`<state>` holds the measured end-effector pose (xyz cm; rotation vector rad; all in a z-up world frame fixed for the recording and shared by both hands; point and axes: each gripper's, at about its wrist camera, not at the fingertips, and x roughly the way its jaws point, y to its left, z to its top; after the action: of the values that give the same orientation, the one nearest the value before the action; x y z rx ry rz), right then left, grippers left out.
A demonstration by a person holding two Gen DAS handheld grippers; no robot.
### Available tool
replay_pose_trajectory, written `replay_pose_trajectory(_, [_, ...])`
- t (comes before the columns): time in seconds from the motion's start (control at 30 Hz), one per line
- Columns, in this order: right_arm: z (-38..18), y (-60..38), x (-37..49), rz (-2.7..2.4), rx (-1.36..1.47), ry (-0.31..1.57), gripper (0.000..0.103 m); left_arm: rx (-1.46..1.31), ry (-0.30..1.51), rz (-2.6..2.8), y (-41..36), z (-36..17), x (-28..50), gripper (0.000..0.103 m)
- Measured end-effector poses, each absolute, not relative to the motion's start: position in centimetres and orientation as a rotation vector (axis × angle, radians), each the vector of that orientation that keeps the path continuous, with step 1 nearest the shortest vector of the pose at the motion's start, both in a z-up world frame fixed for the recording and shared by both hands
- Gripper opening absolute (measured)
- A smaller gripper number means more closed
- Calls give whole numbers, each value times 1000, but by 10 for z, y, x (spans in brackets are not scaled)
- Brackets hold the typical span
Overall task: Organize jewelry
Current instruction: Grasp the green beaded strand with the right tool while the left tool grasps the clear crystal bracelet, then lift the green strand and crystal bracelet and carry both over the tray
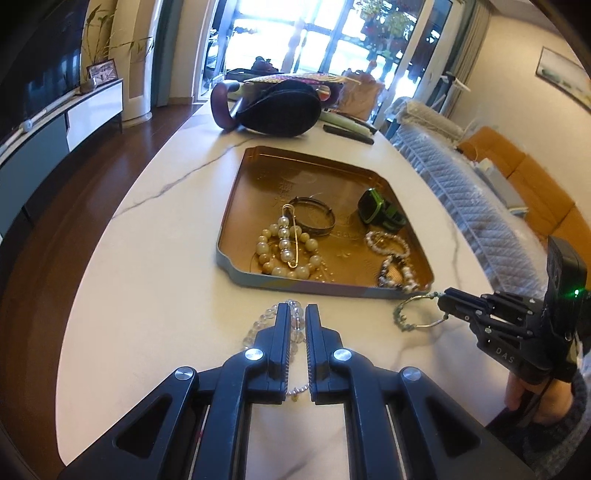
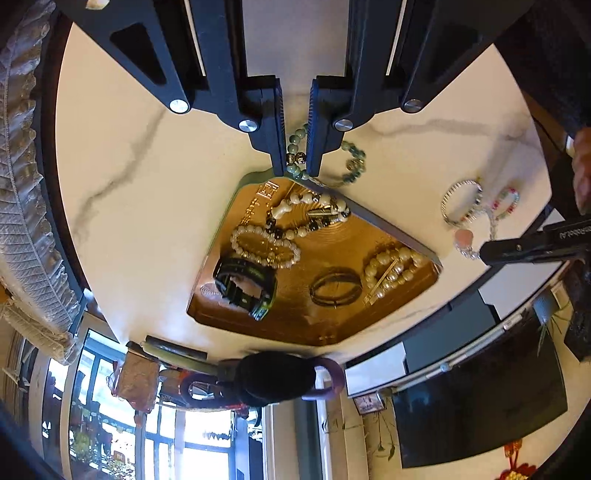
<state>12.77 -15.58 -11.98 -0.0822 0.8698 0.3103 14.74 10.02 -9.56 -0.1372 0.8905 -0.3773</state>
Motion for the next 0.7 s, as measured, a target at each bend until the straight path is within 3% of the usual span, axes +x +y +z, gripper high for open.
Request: replay_pose_trajectory(0.7, [-73, -173, 117, 344, -76, 744, 10, -120, 748, -410, 63, -50, 135, 8])
